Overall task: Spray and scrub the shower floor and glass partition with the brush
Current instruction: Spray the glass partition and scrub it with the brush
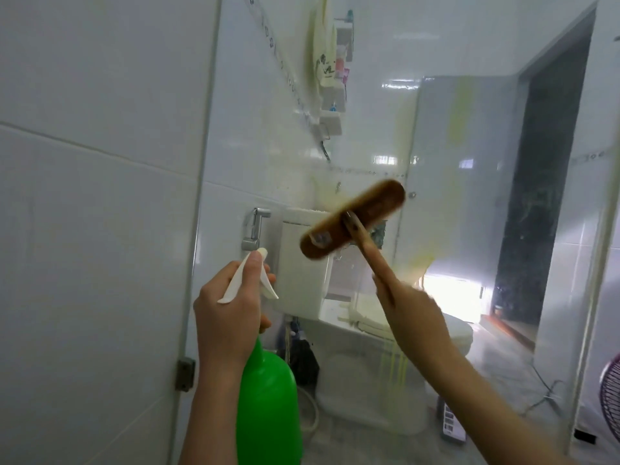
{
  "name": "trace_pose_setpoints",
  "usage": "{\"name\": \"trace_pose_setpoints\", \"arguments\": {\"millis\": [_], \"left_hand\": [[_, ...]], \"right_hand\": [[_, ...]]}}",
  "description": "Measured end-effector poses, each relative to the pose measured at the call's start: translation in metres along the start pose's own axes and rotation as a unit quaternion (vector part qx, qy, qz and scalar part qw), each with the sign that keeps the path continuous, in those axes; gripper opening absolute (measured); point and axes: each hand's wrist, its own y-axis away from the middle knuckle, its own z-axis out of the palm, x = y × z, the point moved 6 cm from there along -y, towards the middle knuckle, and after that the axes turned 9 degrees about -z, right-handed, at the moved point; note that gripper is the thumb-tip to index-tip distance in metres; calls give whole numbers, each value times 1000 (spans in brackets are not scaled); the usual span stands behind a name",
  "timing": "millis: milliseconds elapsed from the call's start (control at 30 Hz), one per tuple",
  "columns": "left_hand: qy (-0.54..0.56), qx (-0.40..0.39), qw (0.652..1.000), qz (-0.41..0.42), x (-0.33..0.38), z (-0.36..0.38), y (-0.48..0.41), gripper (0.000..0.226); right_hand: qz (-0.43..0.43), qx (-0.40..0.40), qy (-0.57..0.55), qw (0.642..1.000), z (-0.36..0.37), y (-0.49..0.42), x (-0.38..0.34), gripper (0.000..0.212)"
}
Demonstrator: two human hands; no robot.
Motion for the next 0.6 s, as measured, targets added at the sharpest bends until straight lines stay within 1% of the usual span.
{"name": "trace_pose_setpoints", "arguments": {"millis": [33,100,167,233,300,367,467,500,533,600], "left_hand": [[3,-2,1000,-2,-1,0,0,39],[12,-2,1000,-7,-2,-3,-1,38],[13,-2,1000,-10,-1,-4,-2,38],[7,1,1000,-5,0,-5,-2,38],[6,2,1000,-1,2,-5,-1,39],[5,-1,1000,0,2,-5,-1,38],[1,-7,1000,3,1,-5,1,38],[1,-9,1000,3,0,-5,0,38],[1,-11,1000,2,0,-4,0,38],[-2,-15,1000,1,-1,-3,-1,38]], "right_hand": [[10,-10,0,1000,-1,21,3,64],[-11,-11,12,1000,3,12,0,59],[-44,9,28,999,2,-45,-18,60],[-59,18,38,997,3,-104,-34,58],[-70,9,43,997,6,-122,-35,58],[-52,5,30,998,7,-82,-17,61],[7,16,-3,1000,0,18,8,60],[13,17,-10,1000,-1,37,12,62],[-2,22,-2,1000,-1,38,13,66],[-36,22,18,999,-3,-4,1,68]]}}
